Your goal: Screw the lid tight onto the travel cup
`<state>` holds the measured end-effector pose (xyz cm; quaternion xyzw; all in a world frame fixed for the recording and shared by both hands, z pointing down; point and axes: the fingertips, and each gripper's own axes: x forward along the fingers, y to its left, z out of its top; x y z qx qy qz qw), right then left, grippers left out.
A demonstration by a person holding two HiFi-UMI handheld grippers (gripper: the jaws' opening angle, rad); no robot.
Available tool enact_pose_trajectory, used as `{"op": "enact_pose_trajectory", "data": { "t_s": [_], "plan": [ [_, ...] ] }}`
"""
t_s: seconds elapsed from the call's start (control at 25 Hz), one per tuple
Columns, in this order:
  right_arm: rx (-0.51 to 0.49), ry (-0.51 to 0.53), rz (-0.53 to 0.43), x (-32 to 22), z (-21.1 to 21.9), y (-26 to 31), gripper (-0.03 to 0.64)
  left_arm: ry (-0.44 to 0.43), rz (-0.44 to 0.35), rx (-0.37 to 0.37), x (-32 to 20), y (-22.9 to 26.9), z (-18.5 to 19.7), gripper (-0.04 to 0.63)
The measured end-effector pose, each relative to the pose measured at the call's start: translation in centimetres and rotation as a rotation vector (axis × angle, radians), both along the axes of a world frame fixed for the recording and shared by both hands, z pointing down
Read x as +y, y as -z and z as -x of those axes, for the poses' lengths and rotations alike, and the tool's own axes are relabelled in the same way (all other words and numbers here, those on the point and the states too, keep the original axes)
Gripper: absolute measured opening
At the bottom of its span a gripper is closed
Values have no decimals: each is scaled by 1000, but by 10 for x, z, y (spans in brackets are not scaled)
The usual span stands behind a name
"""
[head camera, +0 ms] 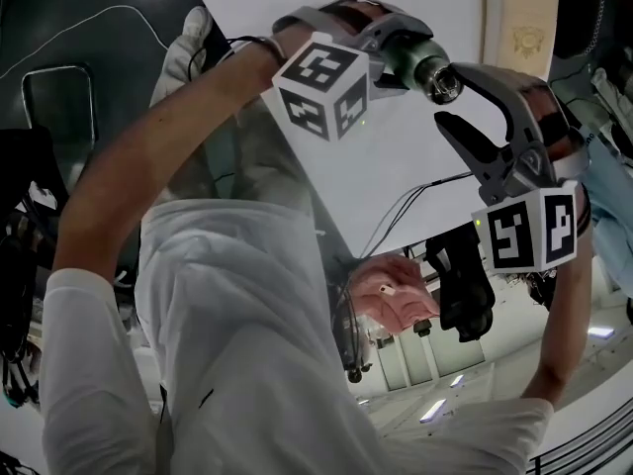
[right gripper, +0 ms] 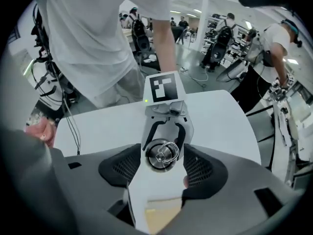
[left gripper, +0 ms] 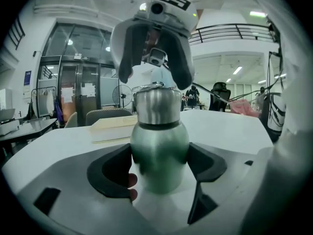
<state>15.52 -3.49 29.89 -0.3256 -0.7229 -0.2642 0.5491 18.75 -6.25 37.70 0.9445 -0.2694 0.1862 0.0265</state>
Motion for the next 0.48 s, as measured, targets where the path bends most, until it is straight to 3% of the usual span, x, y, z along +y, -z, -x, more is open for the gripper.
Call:
{"op": "enact_pose_trajectory", "data": {
  "t_s": [0.24,0.48],
  "plan": [
    [65,200,-65,0,-4,-20,242,-1,2,5,0,0,0,353],
    [59,145,-107,-3,-3,-22,239,9,35,34,0,-2,0,351]
  ]
}}
